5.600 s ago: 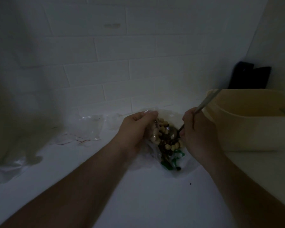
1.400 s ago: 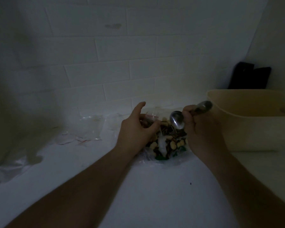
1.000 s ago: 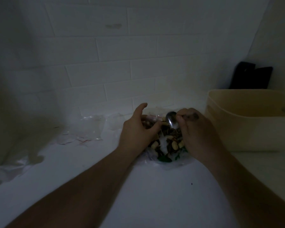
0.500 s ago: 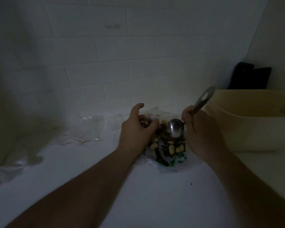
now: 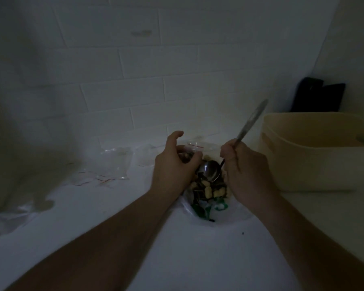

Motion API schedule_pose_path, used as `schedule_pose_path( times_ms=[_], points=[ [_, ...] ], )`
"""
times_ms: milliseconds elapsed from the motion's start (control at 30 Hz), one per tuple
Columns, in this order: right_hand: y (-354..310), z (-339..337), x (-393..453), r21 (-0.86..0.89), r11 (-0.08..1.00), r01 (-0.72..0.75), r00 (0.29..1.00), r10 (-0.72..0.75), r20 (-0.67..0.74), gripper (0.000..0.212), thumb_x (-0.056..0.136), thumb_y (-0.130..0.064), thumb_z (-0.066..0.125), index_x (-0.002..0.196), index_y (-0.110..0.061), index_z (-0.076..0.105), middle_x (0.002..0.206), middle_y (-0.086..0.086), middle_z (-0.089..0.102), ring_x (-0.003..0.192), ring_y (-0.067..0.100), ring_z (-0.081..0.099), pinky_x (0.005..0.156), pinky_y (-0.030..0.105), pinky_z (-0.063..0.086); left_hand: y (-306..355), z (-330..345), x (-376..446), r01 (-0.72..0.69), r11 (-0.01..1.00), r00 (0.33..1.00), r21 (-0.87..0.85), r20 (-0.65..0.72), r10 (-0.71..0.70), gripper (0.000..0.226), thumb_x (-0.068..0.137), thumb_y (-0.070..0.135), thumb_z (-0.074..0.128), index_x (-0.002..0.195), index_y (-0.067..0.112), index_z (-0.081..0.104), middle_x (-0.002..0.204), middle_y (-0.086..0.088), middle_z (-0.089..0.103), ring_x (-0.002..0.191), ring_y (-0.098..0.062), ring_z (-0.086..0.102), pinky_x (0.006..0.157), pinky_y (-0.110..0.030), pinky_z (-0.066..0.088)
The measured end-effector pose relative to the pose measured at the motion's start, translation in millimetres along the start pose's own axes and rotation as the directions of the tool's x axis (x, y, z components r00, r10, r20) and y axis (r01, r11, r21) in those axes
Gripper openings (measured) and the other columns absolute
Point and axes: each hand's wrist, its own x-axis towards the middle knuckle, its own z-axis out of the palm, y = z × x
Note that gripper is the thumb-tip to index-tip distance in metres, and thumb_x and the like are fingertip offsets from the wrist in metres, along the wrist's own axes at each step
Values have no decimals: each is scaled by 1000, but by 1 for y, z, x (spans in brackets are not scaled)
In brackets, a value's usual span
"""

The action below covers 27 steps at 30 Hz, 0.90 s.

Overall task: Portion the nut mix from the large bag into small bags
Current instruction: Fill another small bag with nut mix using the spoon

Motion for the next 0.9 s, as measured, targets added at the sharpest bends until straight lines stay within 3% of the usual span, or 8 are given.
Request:
schedule_pose_path(
  times_ms=[100, 200, 300, 367, 567, 633, 733, 900],
  points=[
    [7, 2, 3, 141, 970, -197, 980, 200, -5, 39, 109, -44, 30, 90, -25, 59, 68, -2, 66, 57, 9, 63, 62, 28, 50, 1, -2, -1, 15, 1000, 1000, -27, -9, -15, 65, 89, 43, 79, 144, 40, 44, 95, 25, 68, 88, 14, 65, 76, -9, 51],
    [13, 1, 4, 209, 934, -290, 955, 297, -2, 41, 111, -41, 32, 94, -19, 61, 67, 1, 69, 48, 7, 63, 51, 13, 44, 4, -3, -3, 32, 996, 999, -88, -1, -32, 62, 89, 40, 78, 143, 39, 47, 99, 19, 70, 89, 12, 66, 78, -13, 54],
    [11, -2, 5, 321, 886, -333, 934, 357, -16, 40, 111, -40, 34, 92, -17, 60, 62, 2, 68, 43, 8, 60, 45, 12, 42, 6, -7, -3, 40, 989, 999, -141, -12, -42, 62, 90, 37, 78, 143, 38, 47, 102, 16, 73, 90, 10, 67, 76, -10, 53],
    [13, -5, 7, 362, 871, -332, 928, 370, -39, 39, 111, -40, 35, 90, -17, 59, 62, 3, 66, 42, 6, 58, 44, 13, 42, 7, -10, -2, 47, 986, 999, -163, -17, -51, 63, 89, 39, 78, 143, 41, 46, 102, 18, 73, 93, 8, 67, 84, -20, 56],
    [16, -15, 14, 445, 881, -164, 948, 266, -177, 35, 112, -35, 37, 87, -19, 55, 65, 9, 60, 42, 12, 53, 44, 24, 44, 8, -12, -3, 19, 985, 999, -169, 28, -14, 67, 88, 38, 81, 143, 43, 43, 103, 17, 74, 98, 6, 68, 94, -34, 59],
    [15, -24, 15, 400, 912, -91, 947, 204, -249, 32, 112, -34, 36, 89, -22, 55, 66, 5, 62, 45, 12, 57, 44, 20, 43, 10, -12, -5, -10, 990, 998, -143, 55, 18, 70, 87, 35, 82, 144, 44, 42, 104, 21, 73, 95, 7, 68, 90, -28, 60],
    [13, -33, 15, 357, 933, 31, 936, 98, -338, 27, 111, -41, 37, 93, -34, 56, 70, 1, 65, 52, 16, 65, 50, 29, 47, 11, -11, -7, -62, 994, 994, -92, 89, 70, 75, 85, 33, 85, 146, 41, 41, 103, 29, 70, 91, 8, 68, 83, -13, 56],
    [-3, -30, 9, 315, 930, 189, 942, -81, -325, 20, 110, -36, 37, 97, -37, 53, 79, -5, 68, 59, 15, 69, 50, 30, 54, 12, -7, -7, -93, 994, 992, -49, 78, 97, 83, 79, 33, 90, 146, 40, 41, 99, 25, 70, 89, 9, 67, 78, -8, 53]
  ],
)
